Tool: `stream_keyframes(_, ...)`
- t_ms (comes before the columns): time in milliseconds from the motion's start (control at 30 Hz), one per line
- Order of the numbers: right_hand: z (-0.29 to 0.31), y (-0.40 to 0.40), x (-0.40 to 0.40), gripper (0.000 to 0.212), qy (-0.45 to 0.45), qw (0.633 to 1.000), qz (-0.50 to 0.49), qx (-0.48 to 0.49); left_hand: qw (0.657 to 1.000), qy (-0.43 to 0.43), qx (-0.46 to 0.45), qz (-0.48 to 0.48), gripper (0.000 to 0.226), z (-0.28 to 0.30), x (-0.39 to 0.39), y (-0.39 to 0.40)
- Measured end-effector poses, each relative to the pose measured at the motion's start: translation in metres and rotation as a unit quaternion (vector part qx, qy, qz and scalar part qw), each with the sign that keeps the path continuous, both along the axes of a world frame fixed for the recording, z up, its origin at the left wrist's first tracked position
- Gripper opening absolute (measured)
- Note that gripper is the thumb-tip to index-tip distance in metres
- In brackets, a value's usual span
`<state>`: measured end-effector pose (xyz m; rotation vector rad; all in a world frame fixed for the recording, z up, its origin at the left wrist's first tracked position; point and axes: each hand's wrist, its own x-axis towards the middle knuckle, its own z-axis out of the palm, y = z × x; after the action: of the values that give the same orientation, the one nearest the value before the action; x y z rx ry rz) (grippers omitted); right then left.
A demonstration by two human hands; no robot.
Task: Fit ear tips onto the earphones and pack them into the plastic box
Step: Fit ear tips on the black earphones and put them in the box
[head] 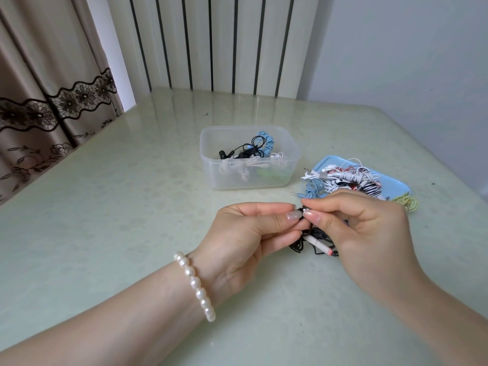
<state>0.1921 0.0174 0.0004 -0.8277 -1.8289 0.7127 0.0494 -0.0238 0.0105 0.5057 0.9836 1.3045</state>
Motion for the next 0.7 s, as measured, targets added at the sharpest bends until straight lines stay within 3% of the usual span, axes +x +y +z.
stream_keyframes(200, 0.0001, -0.002, -0.0038, 0.021, -0.038, 0.995, -0.05, 0.082, 1.0, -0.004, 0.006, 0.011, 0.011, 0.0009, 0.0019, 0.0)
stream_keyframes(433, -0.0003, -0.0038, -0.0055, 0.016, -0.002, 0.999, -0.043, 0.018, 1.0, -0.017, -0.007, 0.017, 0.018, 0.0017, 0.0021, -0.0017)
stream_keyframes(567, 0.0005, -0.002, -0.0046, 0.031, 0.047, 0.997, -0.026, -0.056, 0.999, -0.032, -0.018, 0.01, 0.019, 0.0012, 0.0023, -0.0022)
stream_keyframes(700, 0.0013, -0.0032, -0.0046, 0.033, 0.031, 0.999, -0.032, -0.026, 0.999, -0.037, -0.009, 0.015, 0.02, 0.0017, 0.0034, -0.0031)
